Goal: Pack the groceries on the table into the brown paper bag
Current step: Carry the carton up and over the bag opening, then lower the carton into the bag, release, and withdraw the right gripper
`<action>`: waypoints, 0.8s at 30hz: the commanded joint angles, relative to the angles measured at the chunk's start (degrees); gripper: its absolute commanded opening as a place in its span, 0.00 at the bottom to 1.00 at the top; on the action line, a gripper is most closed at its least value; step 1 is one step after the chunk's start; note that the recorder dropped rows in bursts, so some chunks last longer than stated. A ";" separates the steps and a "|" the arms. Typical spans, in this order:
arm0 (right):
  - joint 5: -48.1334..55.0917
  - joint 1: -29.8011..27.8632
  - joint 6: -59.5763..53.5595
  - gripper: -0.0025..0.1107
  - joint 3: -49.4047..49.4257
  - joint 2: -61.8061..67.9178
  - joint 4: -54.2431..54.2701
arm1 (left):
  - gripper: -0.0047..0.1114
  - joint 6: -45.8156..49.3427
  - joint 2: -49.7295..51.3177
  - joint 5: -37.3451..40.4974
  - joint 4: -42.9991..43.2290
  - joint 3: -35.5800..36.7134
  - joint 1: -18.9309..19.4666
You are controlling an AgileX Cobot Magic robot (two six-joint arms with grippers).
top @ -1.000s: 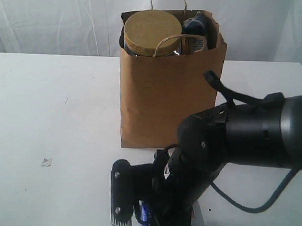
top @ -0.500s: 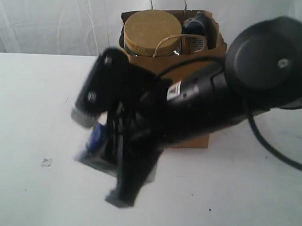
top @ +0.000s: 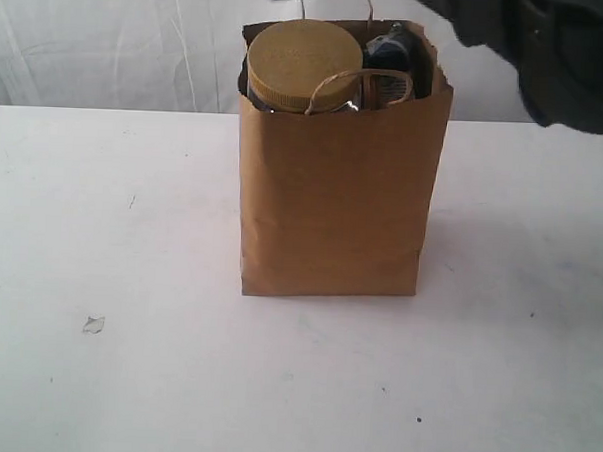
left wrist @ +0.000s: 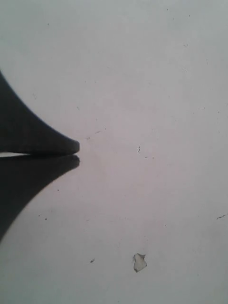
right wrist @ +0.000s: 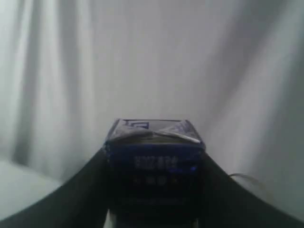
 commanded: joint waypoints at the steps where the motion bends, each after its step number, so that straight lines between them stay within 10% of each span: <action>1: -21.84 -0.33 -0.16 0.31 -0.74 3.38 0.06 | 0.04 -0.02 -0.26 0.05 -0.36 0.18 -0.37; 24: -19.39 -9.37 22.22 0.31 -4.06 18.65 -4.85 | 0.04 -0.02 -0.26 0.17 -0.36 0.18 -0.37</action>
